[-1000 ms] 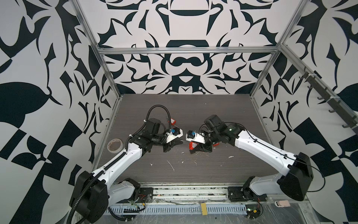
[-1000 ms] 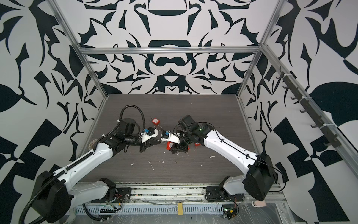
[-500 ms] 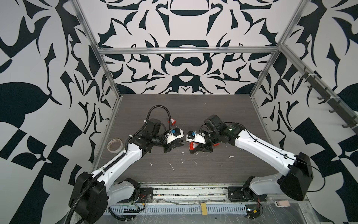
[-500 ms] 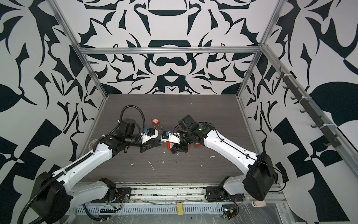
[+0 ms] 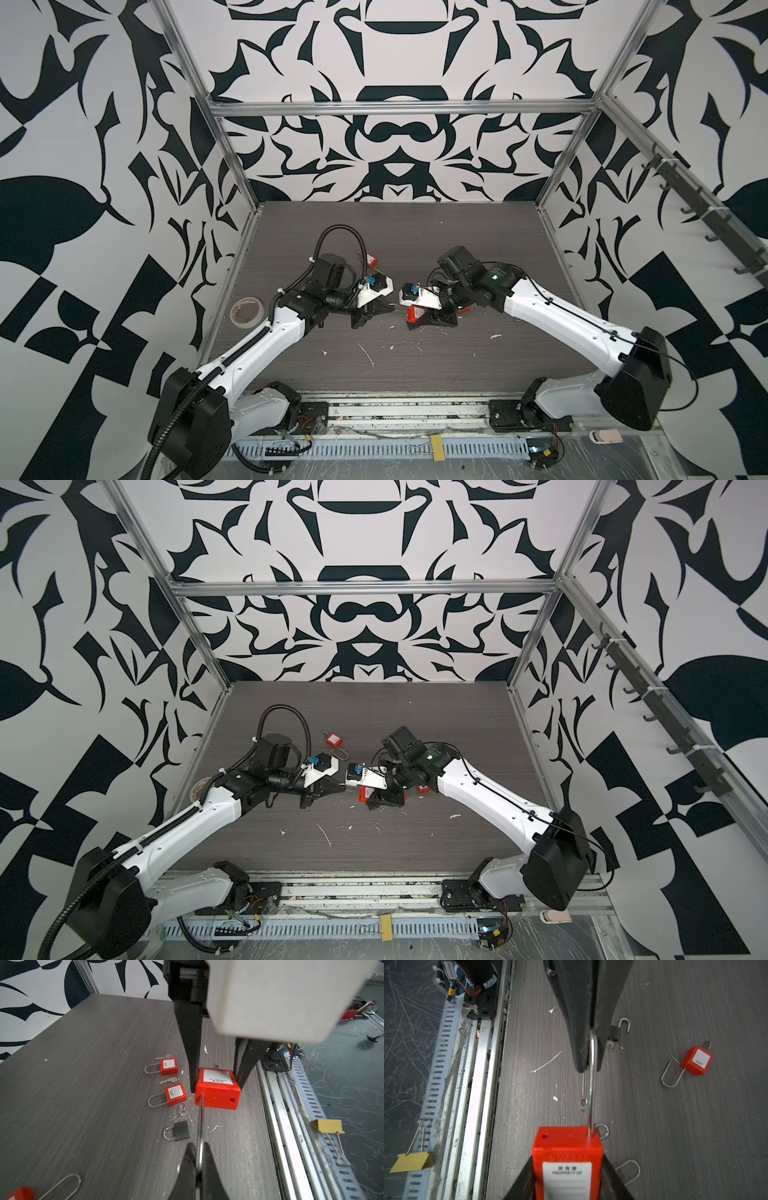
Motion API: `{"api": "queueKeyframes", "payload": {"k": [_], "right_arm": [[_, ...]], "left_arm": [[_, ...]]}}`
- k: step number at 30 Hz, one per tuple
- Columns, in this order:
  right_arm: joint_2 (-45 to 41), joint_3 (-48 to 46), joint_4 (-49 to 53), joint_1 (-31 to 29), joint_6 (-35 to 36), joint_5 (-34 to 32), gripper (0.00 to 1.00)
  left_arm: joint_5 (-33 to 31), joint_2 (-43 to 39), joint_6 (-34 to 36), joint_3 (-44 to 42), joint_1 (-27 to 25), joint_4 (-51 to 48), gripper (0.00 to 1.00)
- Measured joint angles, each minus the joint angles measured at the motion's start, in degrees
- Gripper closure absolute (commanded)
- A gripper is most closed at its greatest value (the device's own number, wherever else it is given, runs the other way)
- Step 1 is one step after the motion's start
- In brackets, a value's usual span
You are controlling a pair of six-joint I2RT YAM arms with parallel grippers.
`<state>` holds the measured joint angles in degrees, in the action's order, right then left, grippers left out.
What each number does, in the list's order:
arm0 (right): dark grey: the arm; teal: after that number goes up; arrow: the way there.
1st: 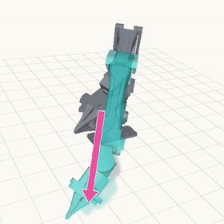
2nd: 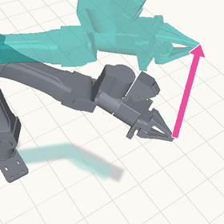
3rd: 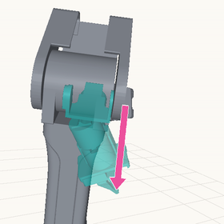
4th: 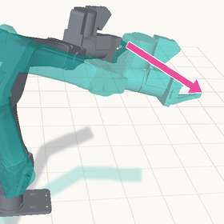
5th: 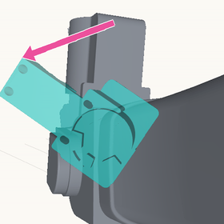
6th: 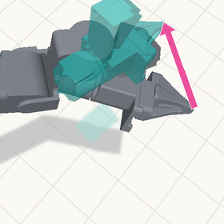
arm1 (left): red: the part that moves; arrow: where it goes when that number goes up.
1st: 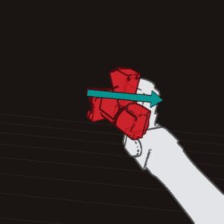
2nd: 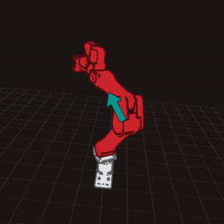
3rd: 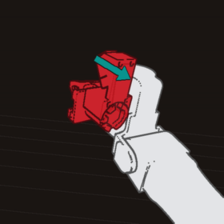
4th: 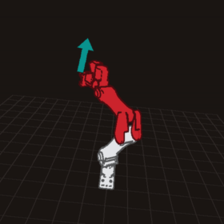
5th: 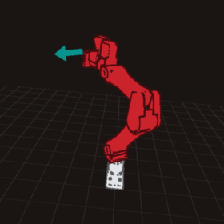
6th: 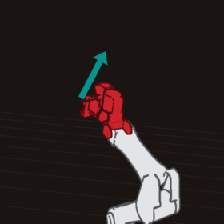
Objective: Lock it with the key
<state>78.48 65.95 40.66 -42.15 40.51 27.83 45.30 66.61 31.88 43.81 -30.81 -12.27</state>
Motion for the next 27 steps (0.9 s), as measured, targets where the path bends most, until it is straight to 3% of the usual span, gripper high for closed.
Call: {"api": "queueKeyframes", "payload": {"k": [5, 10, 15, 27], "right_arm": [[-0.02, 0.44, 0.55, 0.0, 1.79, -1.75, 0.37], [-0.09, 1.46, 2.84, 0.0, 4.17, -2.89, 0.35], [0.09, 3.63, 5.49, 0.0, 5.57, -3.89, 0.41], [4.26, 7.82, 10.14, 0.0, 5.99, -0.28, 0.7]], "left_arm": [[1.09, 0.0, -0.83, 0.0, -0.09, 0.35, 1.0], [2.01, -0.24, -1.95, -0.17, -0.09, 1.95, 1.0], [3.69, -1.18, -2.6, -1.36, -0.22, 4.0, 1.0], [4.2, -2.25, -2.97, -3.37, -1.09, 6.49, 1.0]]}}
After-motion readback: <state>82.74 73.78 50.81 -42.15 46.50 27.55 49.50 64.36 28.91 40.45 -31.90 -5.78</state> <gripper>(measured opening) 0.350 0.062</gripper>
